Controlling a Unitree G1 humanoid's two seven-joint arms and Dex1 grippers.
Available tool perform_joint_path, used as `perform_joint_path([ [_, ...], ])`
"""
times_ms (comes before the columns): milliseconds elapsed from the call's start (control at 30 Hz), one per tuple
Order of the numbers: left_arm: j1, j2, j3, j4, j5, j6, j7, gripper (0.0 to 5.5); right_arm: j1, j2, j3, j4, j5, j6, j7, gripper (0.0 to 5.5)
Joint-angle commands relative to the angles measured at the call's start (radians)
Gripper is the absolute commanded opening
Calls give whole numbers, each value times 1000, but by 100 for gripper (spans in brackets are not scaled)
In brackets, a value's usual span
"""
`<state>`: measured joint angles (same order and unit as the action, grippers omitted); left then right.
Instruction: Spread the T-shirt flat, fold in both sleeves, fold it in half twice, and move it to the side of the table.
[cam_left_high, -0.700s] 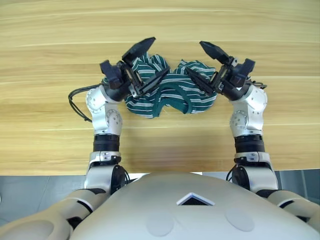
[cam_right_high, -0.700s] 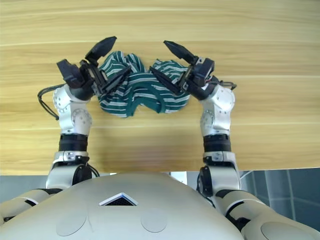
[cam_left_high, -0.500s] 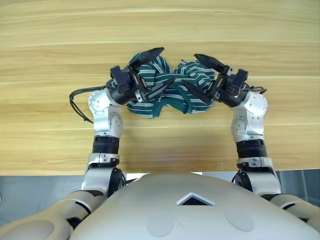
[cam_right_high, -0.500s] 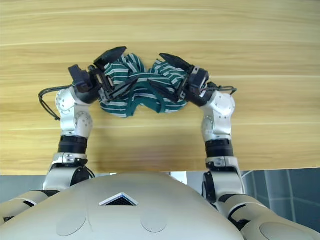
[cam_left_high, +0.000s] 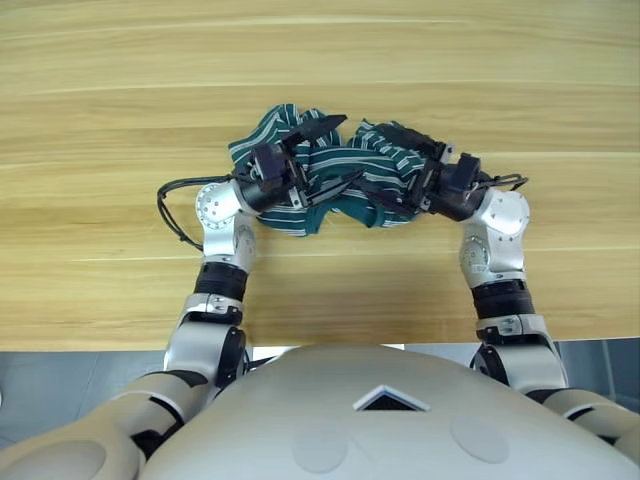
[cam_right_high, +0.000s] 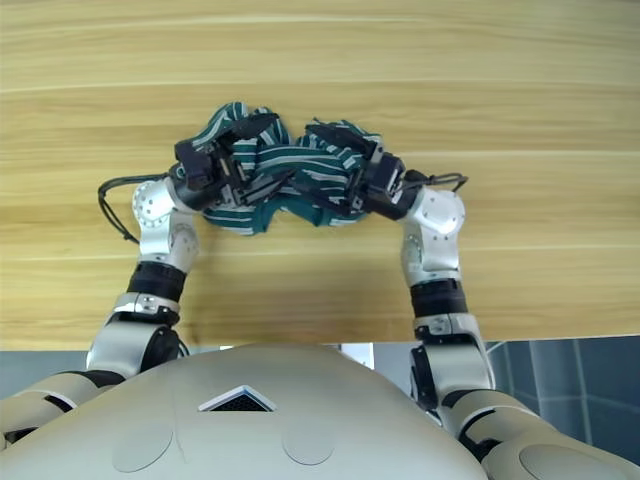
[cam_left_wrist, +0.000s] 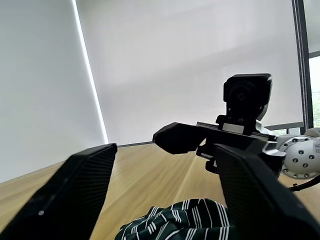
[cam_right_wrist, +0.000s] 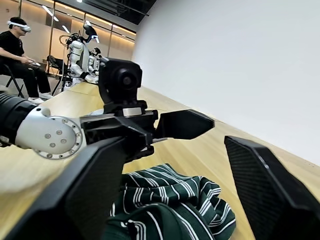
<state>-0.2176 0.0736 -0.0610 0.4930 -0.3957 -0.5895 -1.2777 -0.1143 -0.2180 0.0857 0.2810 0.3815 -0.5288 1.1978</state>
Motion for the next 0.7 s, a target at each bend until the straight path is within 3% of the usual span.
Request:
perform_joint_path([
  [33,-26,12,-23,11,3,-4,-24,360,-5,-20,9,23,-25,-13,-9,352],
  [300,-34,29,-50,25,-13,-12,-86,360,-10,-37,33,47,-62,-48,-26,352],
  [700,-102,54,-48,175,100,-182,-20,360,-40,-84,29,117,-145,-119,-107,352],
])
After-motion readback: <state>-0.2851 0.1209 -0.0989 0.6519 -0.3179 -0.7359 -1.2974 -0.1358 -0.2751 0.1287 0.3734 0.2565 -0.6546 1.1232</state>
